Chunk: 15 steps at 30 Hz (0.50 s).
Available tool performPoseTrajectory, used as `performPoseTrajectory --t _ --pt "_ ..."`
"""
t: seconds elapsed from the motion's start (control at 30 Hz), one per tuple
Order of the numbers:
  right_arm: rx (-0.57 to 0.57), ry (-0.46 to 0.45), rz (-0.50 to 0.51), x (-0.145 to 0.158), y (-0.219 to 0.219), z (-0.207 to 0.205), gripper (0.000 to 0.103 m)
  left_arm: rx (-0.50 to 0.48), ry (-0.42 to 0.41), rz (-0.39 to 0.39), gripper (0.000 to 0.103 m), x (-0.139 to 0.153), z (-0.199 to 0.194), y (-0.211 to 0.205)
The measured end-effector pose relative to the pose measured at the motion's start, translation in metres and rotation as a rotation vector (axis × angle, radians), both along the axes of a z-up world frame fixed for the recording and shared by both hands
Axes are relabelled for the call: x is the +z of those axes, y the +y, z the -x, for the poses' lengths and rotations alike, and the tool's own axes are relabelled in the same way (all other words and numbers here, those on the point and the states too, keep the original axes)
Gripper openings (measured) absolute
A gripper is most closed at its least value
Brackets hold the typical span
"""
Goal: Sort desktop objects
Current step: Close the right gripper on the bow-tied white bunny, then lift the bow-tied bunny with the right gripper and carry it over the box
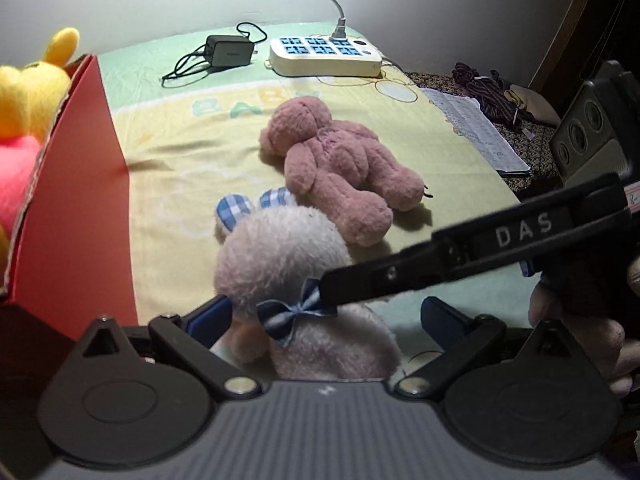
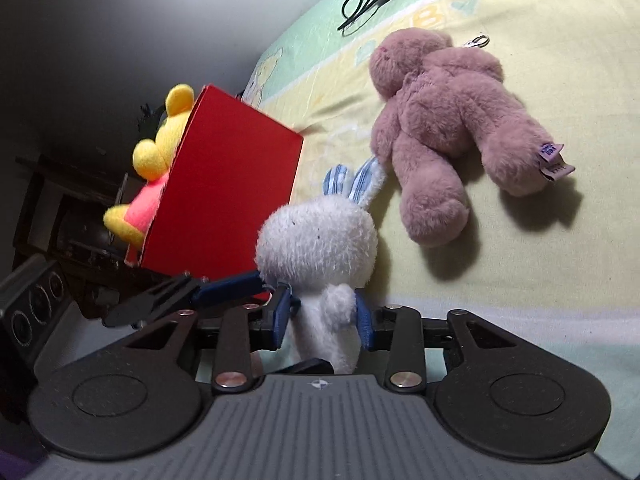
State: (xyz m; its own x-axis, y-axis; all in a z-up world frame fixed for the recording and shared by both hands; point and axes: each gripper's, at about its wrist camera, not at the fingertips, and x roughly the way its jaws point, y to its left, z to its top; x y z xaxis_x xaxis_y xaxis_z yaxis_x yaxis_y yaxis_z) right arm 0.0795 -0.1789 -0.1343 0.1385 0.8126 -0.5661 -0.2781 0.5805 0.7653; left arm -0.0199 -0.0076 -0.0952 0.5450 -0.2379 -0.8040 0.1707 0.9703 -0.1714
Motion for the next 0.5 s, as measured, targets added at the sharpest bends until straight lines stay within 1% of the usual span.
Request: performPoseTrajectory --t 0.03,0.1,0.27,0.3,0.4,0.5 --pt "-0.035 0.006 -0.021 -0.001 -0.002 -0.001 0.053 0.009 0.005 0.003 0.101 -0.002 -0.005 0.002" --pt "-0.077 0.017 -0.029 -0.005 0.0 -0.006 0.056 0.027 0.021 0.011 0.101 -0.006 -0.012 0.004" --pt "-0.061 0.048 -0.052 -0.015 0.015 -0.006 0.059 0.067 0.061 -0.008 0.101 -0.015 -0.019 0.004" --pt "-0.065 0.055 -0.055 -0.017 0.016 -0.005 0.06 0.071 0.065 -0.001 0.101 -0.017 -0.019 0.005" --pt "-0.071 0.115 -0.096 -0.024 0.013 -0.004 0.057 0.081 0.066 0.033 0.101 -0.016 -0.016 0.011" --pt "-0.061 0.104 -0.095 -0.02 0.01 0.002 0.053 0.072 0.063 0.051 0.101 -0.015 -0.013 0.009"
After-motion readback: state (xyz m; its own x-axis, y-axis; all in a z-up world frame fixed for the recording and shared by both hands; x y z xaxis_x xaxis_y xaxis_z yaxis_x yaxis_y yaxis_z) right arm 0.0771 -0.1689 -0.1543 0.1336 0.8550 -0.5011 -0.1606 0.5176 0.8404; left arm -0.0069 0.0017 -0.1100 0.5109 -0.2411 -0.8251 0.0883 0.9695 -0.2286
